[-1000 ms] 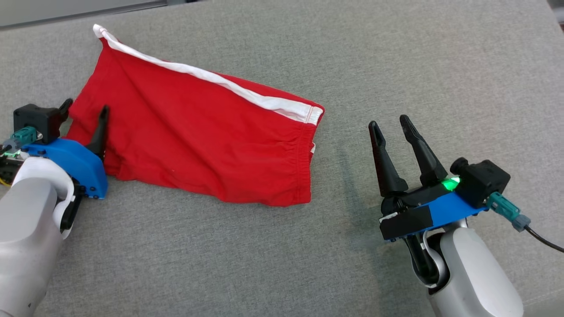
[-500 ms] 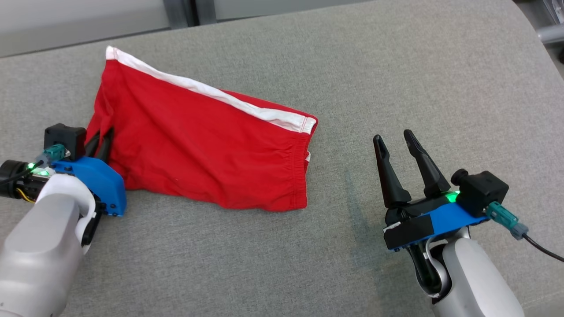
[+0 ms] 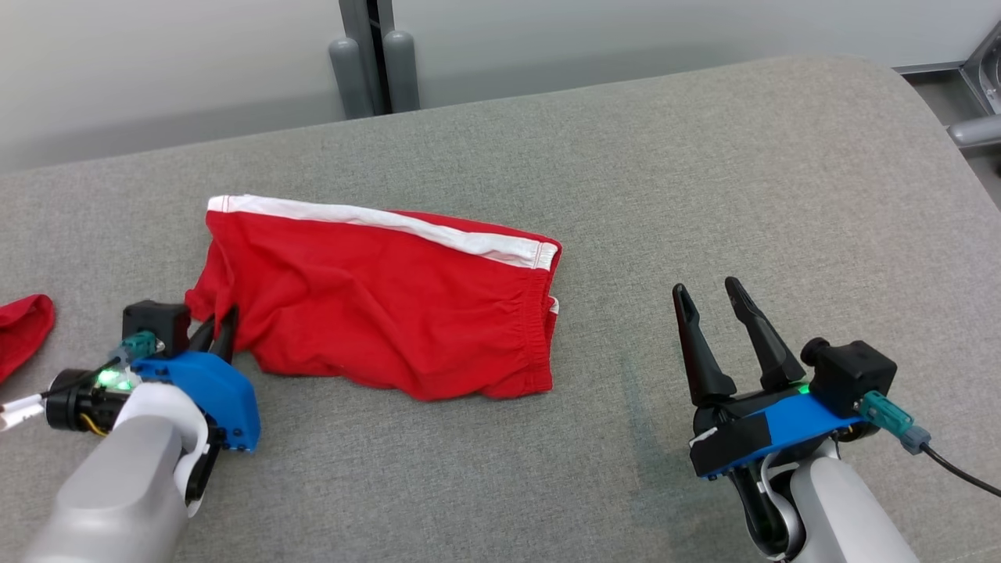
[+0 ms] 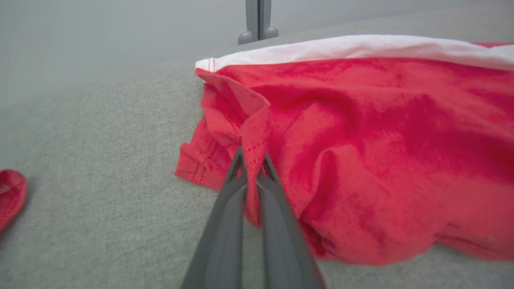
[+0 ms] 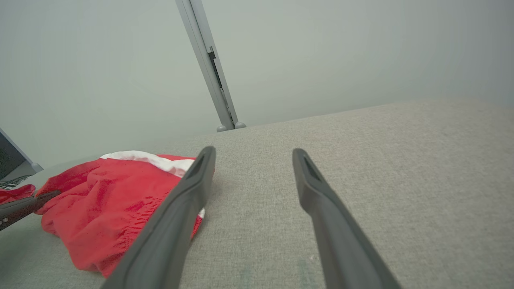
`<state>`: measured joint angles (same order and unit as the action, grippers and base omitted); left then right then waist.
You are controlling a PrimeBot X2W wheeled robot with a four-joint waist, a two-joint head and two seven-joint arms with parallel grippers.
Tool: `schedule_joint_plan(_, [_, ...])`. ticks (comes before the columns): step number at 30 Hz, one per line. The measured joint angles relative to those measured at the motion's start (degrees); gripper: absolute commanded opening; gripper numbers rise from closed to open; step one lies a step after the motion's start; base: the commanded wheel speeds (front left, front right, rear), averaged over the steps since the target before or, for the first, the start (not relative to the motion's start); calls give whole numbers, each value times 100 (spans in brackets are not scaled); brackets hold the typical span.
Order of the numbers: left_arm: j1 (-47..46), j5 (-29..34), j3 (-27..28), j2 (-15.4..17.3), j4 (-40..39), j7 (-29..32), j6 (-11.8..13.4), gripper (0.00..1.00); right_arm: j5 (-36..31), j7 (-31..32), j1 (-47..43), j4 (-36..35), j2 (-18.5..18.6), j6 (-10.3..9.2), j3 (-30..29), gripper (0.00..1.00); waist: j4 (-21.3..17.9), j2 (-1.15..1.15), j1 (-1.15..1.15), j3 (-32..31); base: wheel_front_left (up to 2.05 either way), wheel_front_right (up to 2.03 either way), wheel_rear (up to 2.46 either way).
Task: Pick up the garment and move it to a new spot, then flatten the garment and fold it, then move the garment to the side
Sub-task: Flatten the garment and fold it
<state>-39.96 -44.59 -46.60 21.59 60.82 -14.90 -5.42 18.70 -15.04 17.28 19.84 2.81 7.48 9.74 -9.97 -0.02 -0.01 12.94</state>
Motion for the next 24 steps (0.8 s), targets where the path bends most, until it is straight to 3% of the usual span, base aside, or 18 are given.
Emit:
schedule_joint_plan(1, [2, 32, 36, 14, -77, -1, 5, 0, 0, 0, -2, 3, 2, 0, 2, 100, -1, 0, 0, -2, 0, 0, 0])
schedule_joint_plan(2, [-2, 33, 105, 32, -141, -8, 29, 94, -2, 0, -1, 2, 1, 0, 16, 100, -3, 0, 1, 7, 0, 0, 0])
schedule_joint_plan(3, [5, 42, 159, 55, -167, -8, 43, 100, -3, 0, -1, 1, -1, 0, 42, 100, -12, 1, 1, 21, 0, 0, 0])
schedule_joint_plan(17, [320, 387, 569, 236, -258, -8, 583, 100, -2, 0, -47, -15, -2, 0, 92, 100, -233, 2, 2, 42, 0, 0, 0])
schedule_joint_plan(24, [598, 927, 1106, 266, -1235, -9, 1114, 100, -282, 0, -117, -142, 2, 0, -75, 100, -117, 2, 2, -130, 0, 0, 0])
